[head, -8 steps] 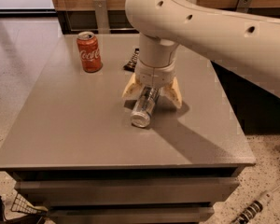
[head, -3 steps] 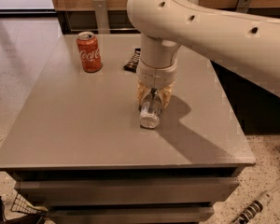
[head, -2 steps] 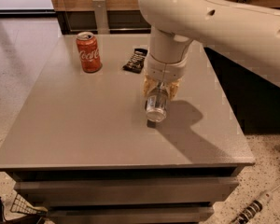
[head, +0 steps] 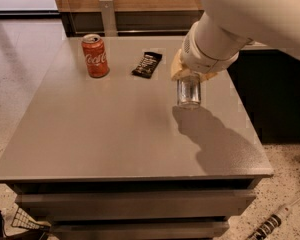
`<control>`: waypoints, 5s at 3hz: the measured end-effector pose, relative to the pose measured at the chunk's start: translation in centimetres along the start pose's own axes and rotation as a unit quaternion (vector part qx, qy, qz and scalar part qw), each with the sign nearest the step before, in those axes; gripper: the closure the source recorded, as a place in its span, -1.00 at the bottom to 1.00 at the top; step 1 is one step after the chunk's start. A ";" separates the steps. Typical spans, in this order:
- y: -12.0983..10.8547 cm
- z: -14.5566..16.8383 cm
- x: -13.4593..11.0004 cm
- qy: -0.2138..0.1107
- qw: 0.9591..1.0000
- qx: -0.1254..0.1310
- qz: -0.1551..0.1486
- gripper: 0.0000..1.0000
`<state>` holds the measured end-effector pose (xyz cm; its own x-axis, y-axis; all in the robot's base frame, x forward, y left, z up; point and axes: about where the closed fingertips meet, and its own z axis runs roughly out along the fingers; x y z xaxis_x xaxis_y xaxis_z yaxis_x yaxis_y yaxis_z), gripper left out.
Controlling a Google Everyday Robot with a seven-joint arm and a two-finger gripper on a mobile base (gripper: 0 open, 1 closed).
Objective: Place redbull can upright
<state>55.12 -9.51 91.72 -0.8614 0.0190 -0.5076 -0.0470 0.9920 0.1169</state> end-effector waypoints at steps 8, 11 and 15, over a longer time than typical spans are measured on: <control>7.3 -4.1 -2.7 -0.226 0.877 -0.301 -0.299 1.00; 8.5 -1.3 -3.1 -0.301 0.834 -0.376 -0.269 1.00; 9.7 0.0 0.8 -0.413 0.722 -0.433 -0.347 1.00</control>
Offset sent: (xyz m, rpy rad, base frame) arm 0.0130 0.0341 0.0920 0.1894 -0.6033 0.7771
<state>53.96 0.16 92.46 0.0998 -0.0222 -0.9948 -0.9291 0.3556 -0.1012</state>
